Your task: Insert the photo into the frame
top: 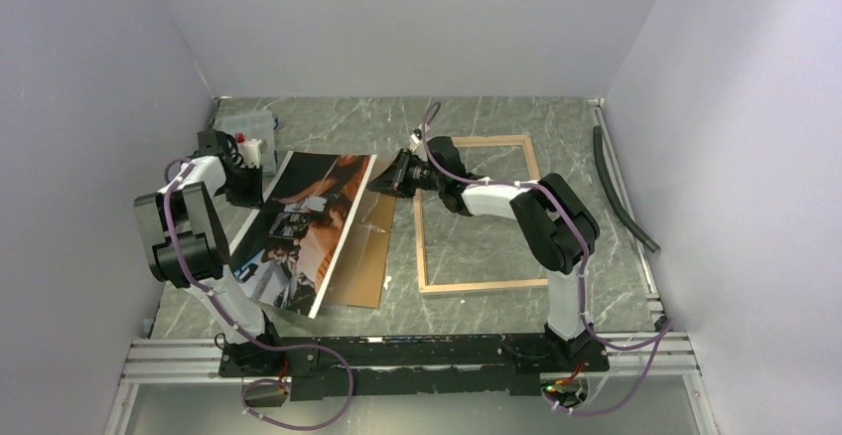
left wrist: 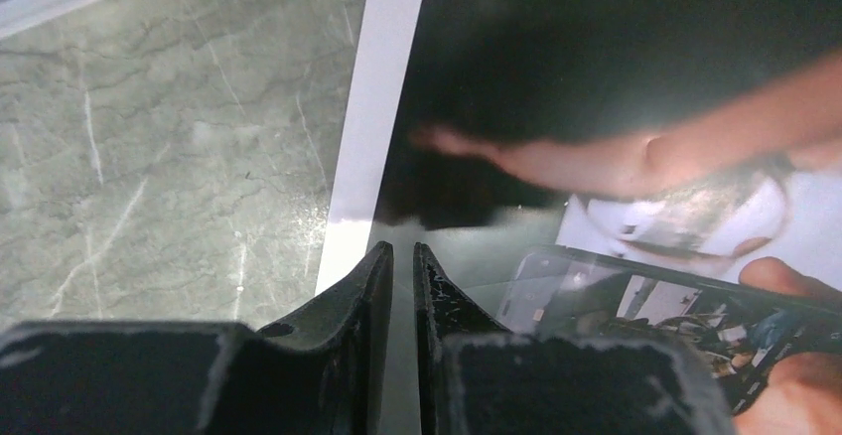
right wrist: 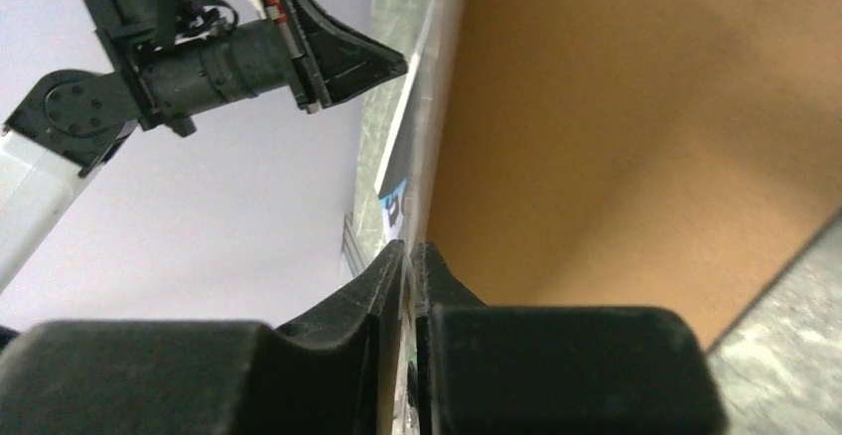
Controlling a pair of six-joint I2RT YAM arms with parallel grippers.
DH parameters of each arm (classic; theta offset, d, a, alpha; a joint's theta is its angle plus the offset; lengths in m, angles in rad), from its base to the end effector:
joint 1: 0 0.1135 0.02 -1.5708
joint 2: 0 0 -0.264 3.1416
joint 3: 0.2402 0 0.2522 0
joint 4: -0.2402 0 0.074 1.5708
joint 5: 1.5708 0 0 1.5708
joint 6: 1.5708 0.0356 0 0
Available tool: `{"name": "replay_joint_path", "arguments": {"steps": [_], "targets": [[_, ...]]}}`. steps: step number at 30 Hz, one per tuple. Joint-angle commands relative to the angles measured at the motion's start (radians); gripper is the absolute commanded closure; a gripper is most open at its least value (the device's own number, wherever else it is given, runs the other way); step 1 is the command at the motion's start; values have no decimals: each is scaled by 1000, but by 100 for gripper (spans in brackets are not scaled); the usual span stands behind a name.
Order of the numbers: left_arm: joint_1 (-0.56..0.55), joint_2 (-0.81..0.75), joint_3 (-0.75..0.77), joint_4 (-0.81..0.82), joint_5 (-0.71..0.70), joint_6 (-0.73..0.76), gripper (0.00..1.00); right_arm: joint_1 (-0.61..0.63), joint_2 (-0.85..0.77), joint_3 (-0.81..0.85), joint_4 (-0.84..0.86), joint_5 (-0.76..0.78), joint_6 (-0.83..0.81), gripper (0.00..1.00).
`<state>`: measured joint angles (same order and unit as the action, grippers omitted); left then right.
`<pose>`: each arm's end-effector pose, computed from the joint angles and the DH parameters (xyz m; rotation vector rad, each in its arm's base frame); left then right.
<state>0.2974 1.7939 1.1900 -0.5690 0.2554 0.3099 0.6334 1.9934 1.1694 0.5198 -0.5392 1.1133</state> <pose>0.3431 0.0958 0.1813 0.0862 2.6824 -0.1670 0.3426 0.2742 0.1839 0.0881 2.2122 1.6061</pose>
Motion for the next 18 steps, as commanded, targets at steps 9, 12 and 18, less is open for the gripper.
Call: {"name": "replay_joint_path", "arguments": {"steps": [9,12,18], "targets": [[-6,-41,-53,7,47,44,81,-66,-237,76,-310,126,-215,100],[-12,-47,-59,6,42,46,81,-82,-295,95,-407,146,-260,100],[-28,-82,-21,-44,76,41,73,-103,-386,212,-648,223,-390,100]]}}
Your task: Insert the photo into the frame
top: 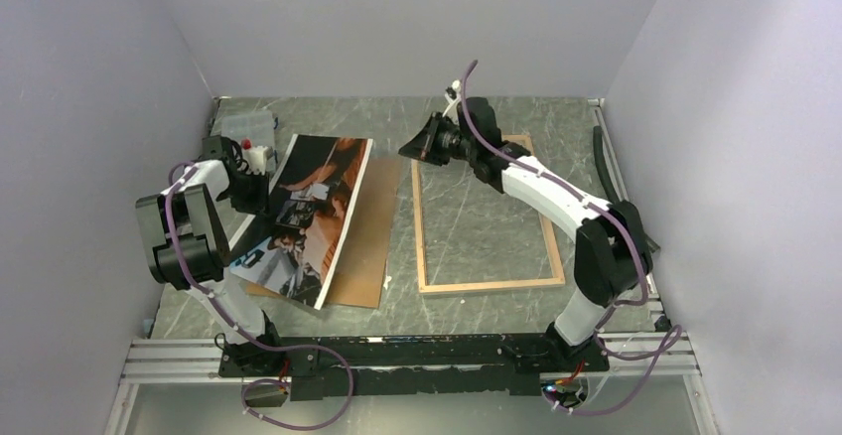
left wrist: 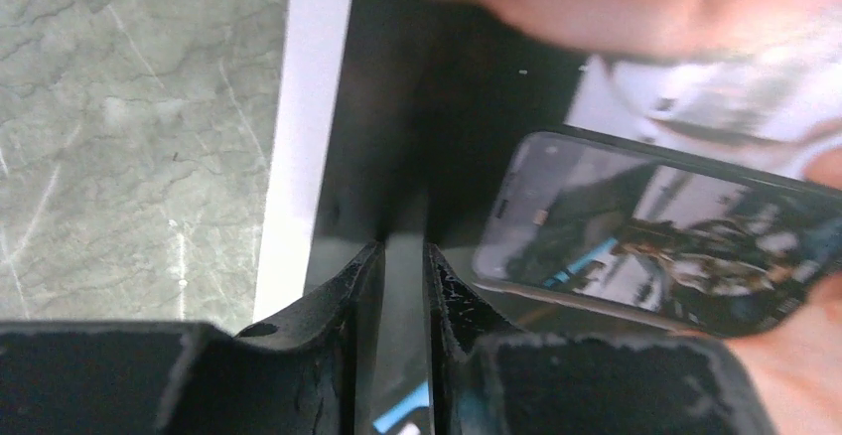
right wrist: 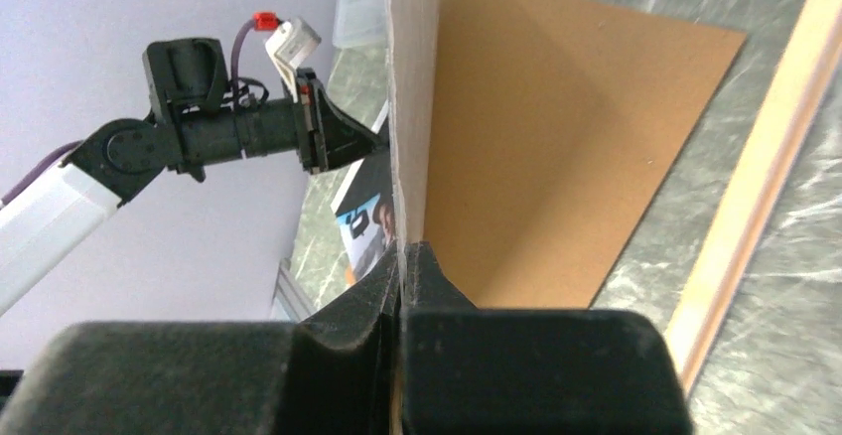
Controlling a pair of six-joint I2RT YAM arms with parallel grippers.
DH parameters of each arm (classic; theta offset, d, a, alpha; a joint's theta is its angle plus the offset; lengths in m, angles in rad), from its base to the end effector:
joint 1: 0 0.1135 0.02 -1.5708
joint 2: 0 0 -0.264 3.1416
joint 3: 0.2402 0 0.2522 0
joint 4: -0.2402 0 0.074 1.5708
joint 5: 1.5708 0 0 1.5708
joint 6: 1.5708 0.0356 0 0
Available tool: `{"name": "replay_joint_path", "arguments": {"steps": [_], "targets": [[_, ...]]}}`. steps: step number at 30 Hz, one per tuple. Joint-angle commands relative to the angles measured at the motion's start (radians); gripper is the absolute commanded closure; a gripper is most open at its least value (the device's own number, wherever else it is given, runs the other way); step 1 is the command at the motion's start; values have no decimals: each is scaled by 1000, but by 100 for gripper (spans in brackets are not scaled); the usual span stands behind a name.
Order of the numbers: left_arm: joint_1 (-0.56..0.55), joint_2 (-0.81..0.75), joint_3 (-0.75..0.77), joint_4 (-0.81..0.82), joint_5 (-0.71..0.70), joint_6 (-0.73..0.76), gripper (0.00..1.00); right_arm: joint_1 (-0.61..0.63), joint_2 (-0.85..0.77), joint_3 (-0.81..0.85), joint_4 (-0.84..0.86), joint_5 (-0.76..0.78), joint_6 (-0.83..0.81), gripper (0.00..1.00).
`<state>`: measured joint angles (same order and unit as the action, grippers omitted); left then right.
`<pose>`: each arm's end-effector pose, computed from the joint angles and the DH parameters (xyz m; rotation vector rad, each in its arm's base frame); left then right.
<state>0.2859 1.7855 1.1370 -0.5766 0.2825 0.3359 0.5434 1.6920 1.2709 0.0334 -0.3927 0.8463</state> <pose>0.3332 0.0876 0.1695 0.1355 2.7171 -0.2229 0.3345 0.2179 0.2898 0.0403 2.1622 1.2495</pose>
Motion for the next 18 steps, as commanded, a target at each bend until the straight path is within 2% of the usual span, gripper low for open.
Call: {"name": "replay_joint_path", "arguments": {"steps": [1,4,9,11,12,15,18], "targets": [[-23,-83,37,-41,52,15,71,-19,-100,138,-203,95,-146,100],[-50,-108,56,-69,52,14,65,-41,-146,224,-316,133,-208,100],[-78,-140,147,-162,131,-34,44,-72,-223,382,-510,183,-315,100],[-88,-149,208,-206,165,-72,23,-82,-256,414,-567,176,-358,100],[-97,-152,245,-233,190,-89,17,-88,-273,437,-595,174,-385,100],[-133,-163,346,-292,272,-115,6,-103,-326,476,-677,175,-436,100],[-186,-174,404,-327,351,-130,5,-113,-382,500,-738,166,-479,100]]}}
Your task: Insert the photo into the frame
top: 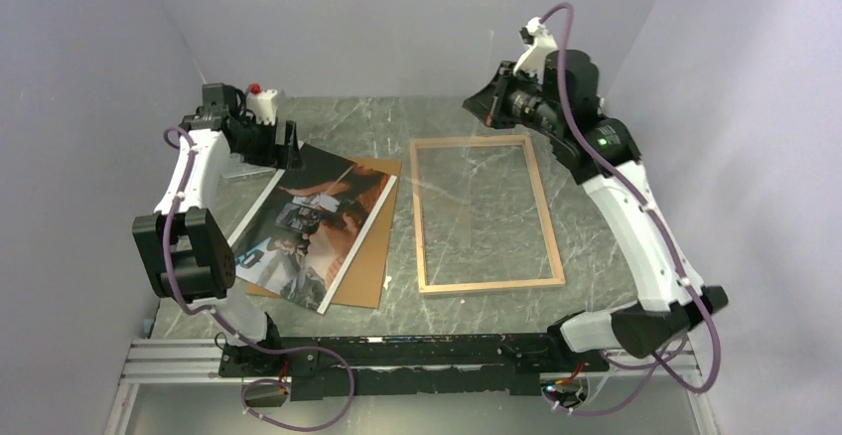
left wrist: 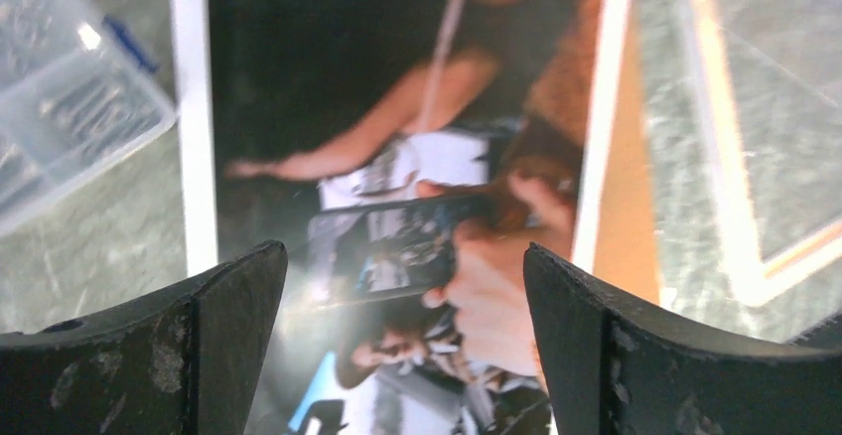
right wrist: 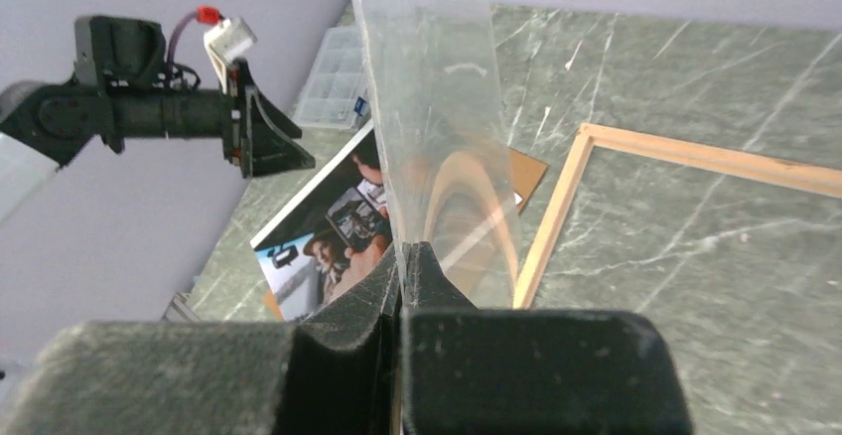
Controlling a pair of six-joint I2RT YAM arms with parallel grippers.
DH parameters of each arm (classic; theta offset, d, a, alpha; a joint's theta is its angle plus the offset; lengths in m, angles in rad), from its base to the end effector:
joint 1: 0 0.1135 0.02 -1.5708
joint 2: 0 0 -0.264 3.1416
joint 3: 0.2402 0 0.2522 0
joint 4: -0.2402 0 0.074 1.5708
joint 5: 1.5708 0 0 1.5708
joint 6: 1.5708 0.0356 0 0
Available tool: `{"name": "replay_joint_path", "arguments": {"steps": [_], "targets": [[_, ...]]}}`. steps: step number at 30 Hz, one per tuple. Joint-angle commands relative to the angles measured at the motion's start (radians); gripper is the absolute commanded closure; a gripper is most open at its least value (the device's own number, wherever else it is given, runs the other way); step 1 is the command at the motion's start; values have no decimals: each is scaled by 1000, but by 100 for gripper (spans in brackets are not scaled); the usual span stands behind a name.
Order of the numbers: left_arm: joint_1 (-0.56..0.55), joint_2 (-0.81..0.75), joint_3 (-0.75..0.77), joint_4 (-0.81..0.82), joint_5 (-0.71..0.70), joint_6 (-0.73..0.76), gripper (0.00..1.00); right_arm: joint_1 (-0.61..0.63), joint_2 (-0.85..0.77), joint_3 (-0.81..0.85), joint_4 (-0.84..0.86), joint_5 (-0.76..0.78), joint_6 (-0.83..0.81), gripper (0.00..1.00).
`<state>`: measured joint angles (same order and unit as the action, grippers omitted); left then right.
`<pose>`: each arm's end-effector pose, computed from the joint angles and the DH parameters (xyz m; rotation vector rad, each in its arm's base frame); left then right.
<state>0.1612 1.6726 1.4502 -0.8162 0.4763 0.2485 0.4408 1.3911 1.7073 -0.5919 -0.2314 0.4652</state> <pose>0.3506 0.0405 0.2896 0.2736 2.4835 -0.4543 0.2602 0.1318 0.4769 -0.1451 1.9191 0.8350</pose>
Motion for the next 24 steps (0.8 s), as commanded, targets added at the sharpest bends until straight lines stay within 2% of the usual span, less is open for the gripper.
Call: {"name": "replay_joint_path", "arguments": {"steps": [1,5,9,13,18,24], "targets": [[-79,-66,102,-89,174,-56,5,-12,-97,76,-134,7,-109,100],[-151,-75,115,-78,221,-92,5,-25,-149,125,-218,22,-130,100],[-269,-60,71,-39,172,-96,5,-45,-165,172,-308,27,-121,100],[-353,-25,19,30,142,-155,6,-67,-192,179,-389,144,-120,100],[-510,74,9,131,38,-237,7,-86,-256,187,-452,284,-95,100],[-673,223,53,238,-90,-320,12,-87,-270,193,-490,362,-77,100]]}}
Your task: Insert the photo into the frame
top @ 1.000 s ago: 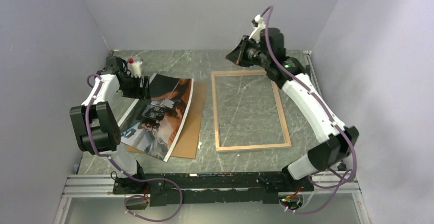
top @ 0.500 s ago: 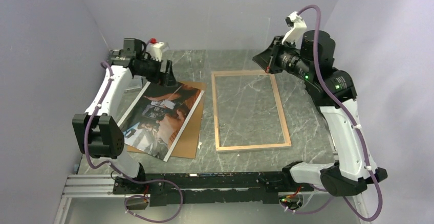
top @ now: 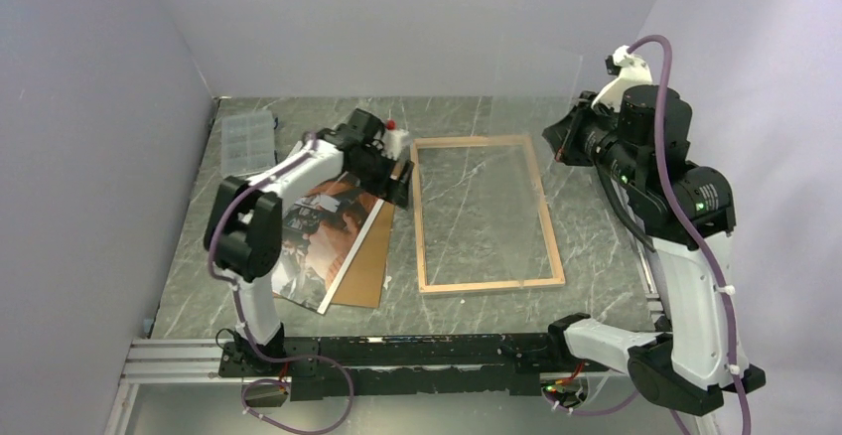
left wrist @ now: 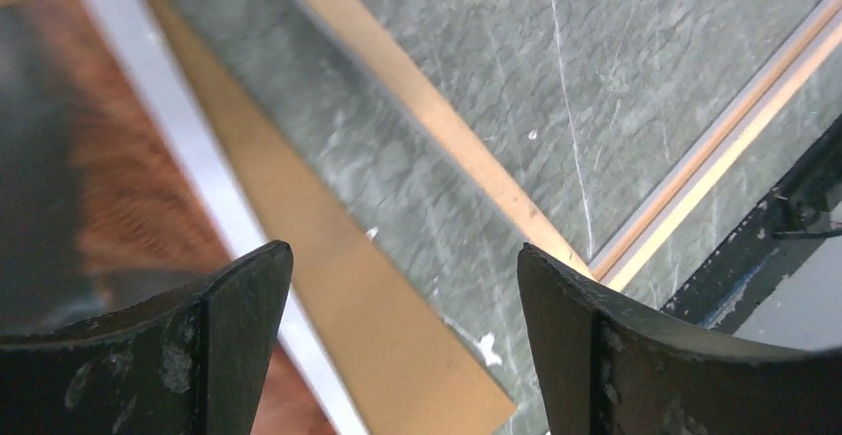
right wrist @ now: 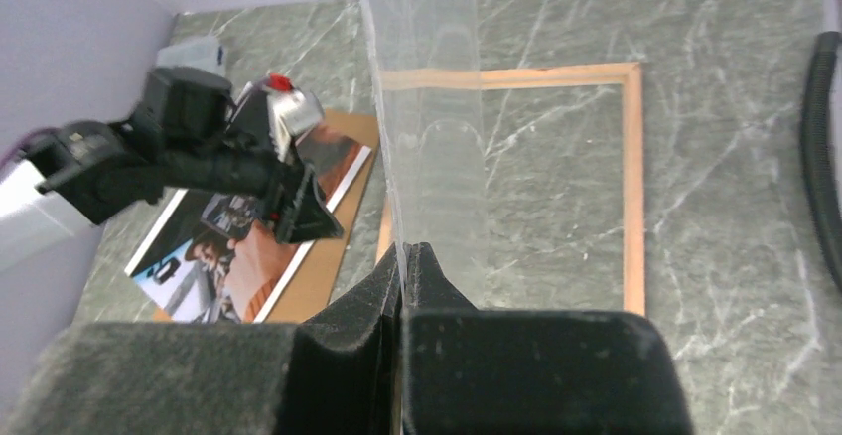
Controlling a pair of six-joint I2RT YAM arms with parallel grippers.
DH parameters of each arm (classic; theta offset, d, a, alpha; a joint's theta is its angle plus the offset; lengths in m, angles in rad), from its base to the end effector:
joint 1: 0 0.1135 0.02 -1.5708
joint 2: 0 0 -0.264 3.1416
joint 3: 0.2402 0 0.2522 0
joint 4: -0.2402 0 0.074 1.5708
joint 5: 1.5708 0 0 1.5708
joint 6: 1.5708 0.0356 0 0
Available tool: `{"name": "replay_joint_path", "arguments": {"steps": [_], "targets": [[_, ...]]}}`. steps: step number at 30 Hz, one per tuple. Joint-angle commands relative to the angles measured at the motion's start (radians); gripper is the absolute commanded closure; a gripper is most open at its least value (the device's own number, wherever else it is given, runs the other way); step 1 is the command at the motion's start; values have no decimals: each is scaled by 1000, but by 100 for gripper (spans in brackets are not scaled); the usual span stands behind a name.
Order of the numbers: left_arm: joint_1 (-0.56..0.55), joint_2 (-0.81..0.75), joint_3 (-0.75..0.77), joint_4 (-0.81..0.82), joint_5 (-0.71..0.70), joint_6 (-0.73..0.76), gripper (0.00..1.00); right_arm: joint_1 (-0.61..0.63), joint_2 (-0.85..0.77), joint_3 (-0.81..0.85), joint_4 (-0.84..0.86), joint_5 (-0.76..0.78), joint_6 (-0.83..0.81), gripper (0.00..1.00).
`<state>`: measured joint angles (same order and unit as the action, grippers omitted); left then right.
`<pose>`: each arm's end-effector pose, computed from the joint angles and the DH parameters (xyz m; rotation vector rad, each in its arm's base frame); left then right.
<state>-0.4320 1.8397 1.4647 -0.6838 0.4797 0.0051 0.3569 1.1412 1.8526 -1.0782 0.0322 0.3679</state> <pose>0.3489 -0.1790 0.2421 0.7370 2.5392 -0.7770 0.1491 0.0544 0.5196 0.0325 1.9637 0.4488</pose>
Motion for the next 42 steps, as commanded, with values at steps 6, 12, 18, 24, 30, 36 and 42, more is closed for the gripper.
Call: {"name": "replay_joint_path", "arguments": {"steps": [6,12,18,24,30,36,42], "targets": [[-145,172,75,157,-117,-114,23,-4,-14,23,-4,141,15,100],[-175,226,54,187,-149,-105,34,-3,-10,-38,36,120,14,100],[-199,239,2,212,-179,-61,43,-5,3,-53,54,108,15,100],[-217,235,-46,201,-250,34,51,-5,6,-60,67,85,27,100],[-217,205,-114,201,-305,91,55,-6,1,-84,82,55,44,100],[-216,152,-181,199,-338,144,62,-5,-4,-99,97,30,63,100],[-215,109,-207,186,-341,148,63,-5,-10,-119,110,10,77,100]]}}
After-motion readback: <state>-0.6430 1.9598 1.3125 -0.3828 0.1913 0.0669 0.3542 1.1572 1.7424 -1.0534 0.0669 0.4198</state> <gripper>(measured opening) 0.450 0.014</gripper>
